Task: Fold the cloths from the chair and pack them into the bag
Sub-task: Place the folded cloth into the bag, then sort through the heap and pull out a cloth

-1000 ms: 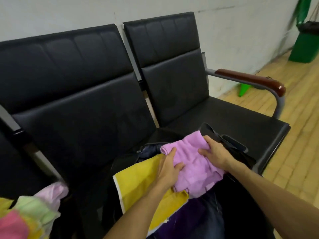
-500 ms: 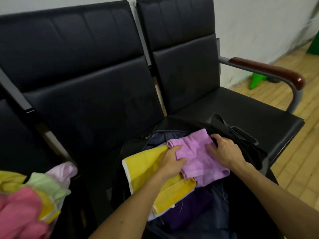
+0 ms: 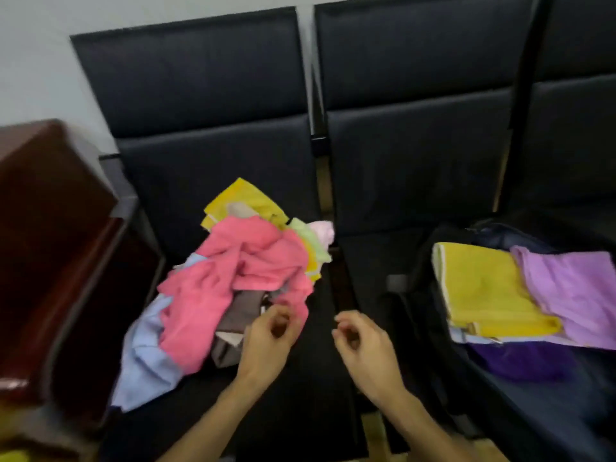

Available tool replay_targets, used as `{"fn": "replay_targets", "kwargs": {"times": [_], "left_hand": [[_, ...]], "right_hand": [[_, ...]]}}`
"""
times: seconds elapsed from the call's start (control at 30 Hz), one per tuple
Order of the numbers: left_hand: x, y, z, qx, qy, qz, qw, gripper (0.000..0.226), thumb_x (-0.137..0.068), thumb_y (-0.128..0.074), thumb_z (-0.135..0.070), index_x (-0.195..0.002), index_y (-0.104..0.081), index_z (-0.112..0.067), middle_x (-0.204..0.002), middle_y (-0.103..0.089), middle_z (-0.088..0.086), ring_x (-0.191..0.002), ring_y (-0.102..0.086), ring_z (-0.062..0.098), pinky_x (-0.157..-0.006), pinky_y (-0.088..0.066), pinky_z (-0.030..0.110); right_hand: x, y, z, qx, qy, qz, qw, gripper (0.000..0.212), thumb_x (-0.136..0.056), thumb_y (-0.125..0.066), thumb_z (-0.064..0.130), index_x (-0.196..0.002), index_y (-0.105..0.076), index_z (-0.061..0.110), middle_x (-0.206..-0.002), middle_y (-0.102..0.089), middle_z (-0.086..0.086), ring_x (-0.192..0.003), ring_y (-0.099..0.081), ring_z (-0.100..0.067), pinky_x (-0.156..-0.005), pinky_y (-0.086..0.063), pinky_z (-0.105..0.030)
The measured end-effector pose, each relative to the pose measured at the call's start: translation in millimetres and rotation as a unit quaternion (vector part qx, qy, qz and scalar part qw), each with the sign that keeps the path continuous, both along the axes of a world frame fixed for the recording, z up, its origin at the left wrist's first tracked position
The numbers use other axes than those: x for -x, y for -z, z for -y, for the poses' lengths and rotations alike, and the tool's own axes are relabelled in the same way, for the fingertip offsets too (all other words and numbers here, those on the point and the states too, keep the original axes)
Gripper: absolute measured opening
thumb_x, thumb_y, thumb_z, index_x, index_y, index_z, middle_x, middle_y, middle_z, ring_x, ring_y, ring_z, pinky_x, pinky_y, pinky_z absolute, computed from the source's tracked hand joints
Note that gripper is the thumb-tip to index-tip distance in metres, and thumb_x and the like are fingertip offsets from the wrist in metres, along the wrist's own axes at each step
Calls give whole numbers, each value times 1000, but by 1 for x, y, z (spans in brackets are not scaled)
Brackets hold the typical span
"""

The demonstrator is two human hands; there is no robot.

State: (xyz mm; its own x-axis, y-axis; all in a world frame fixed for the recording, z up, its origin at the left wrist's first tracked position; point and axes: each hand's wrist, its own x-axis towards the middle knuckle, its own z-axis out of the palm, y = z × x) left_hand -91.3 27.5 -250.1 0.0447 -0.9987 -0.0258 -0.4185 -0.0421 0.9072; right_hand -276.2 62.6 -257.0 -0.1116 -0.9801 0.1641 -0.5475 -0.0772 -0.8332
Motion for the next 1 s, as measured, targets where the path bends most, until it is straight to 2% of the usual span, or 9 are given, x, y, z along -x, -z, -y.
{"fn": "replay_targets", "kwargs": {"times": [0.1,0.2,0.37,0.5,0.57,0.7,0.83,0.93,1.0], "left_hand": [[-75,29,-18,-18,-40,100,994,31,-83,-74,-3,-81,-68,-33,-82,-73,-12,-81,-70,5,-85,-57,38],[-108,43,-14,-6,-33,129,991,20,-85,-71,-5,-94,-74,-23,-91,-75,-11,-86,-70,7,-85,-57,36],[-108,32,13,37,6,205,978,25,-89,-67,-18,-114,-67,-23,-108,-68,-5,-91,-67,16,-79,-54,36],[-101,27,35,23,65,342,937,36,-92,-59,-24,-129,-59,-24,-127,-55,-3,-110,-60,19,-84,-48,33],[-100,27,38,22,90,378,921,30,-97,-52,-26,-126,-60,-24,-129,-55,-3,-115,-57,18,-86,-44,31],[-104,33,39,91,68,325,939,18,-95,-59,-16,-109,-70,-13,-115,-64,8,-104,-62,29,-83,-48,35],[-103,2,46,87,27,226,970,18,-100,-51,-21,-106,-66,-14,-115,-60,3,-105,-60,25,-86,-48,36],[-106,-48,61,117,19,98,988,14,-100,-49,-20,-90,-58,-23,-98,-61,2,-90,-59,24,-81,-48,43],[-114,-89,74,150,17,55,987,17,-96,-49,-23,-81,-55,-29,-84,-61,-3,-79,-57,18,-76,-49,42]], "right_hand": [[-75,25,5,-60,-67,-22,996,16,-83,-73,16,-96,-69,23,-88,-64,13,-81,-59,-2,-76,-50,-23],[-115,27,19,-124,-80,-40,988,19,-84,-73,19,-102,-67,23,-92,-63,15,-83,-58,-2,-79,-50,-23],[-144,18,51,-133,-36,-104,985,27,-90,-67,27,-115,-58,28,-105,-67,10,-99,-65,-13,-83,-54,-35],[-150,12,67,-155,-30,-182,971,37,-94,-60,27,-130,-53,27,-118,-65,8,-109,-63,-16,-86,-51,-32],[-152,10,70,-165,-29,-198,966,31,-94,-58,28,-124,-56,26,-115,-66,6,-106,-63,-16,-84,-51,-31],[-155,5,74,-158,-24,-201,966,17,-92,-58,23,-108,-61,23,-109,-66,6,-100,-63,-14,-79,-51,-30],[-153,-15,77,-132,-26,-191,972,22,-92,-62,30,-106,-48,20,-101,-61,5,-94,-62,-18,-76,-52,-36],[-151,-55,85,-87,-37,-102,990,49,-92,-65,34,-132,-38,22,-100,-55,16,-87,-59,-11,-70,-51,-29],[-147,-86,91,-34,-59,-59,996,63,-93,-65,30,-147,-32,31,-117,-56,14,-104,-60,-12,-87,-52,-32]]}}
